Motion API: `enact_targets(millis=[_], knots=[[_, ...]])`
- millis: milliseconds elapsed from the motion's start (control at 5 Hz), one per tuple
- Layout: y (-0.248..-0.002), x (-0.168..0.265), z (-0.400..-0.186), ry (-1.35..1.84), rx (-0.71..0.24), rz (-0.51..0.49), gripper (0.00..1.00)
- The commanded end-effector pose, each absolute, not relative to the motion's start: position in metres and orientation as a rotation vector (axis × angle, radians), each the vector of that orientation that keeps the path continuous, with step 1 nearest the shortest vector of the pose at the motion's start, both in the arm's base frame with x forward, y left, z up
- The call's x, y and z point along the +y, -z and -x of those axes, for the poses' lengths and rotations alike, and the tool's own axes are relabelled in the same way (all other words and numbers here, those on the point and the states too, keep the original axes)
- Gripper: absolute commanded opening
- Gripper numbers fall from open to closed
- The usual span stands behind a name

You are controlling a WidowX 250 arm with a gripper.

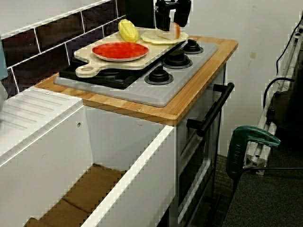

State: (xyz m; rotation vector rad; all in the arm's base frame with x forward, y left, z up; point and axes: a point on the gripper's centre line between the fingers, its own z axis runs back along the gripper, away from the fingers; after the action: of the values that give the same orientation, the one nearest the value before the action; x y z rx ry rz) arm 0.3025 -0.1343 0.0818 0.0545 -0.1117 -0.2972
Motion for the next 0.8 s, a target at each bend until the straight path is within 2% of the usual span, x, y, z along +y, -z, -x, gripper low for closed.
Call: enact_targets(millis=[0, 200, 600], knots=[[-0.093, -0.138, -0.311, 0.280, -0.146, -0.043, 1.00], [-0.095, -0.134, -0.313, 0.284, -0.148, -0.036, 0.00], [-0.107, -0.127, -0.310, 0.275, -0.160, -0.018, 0.00]])
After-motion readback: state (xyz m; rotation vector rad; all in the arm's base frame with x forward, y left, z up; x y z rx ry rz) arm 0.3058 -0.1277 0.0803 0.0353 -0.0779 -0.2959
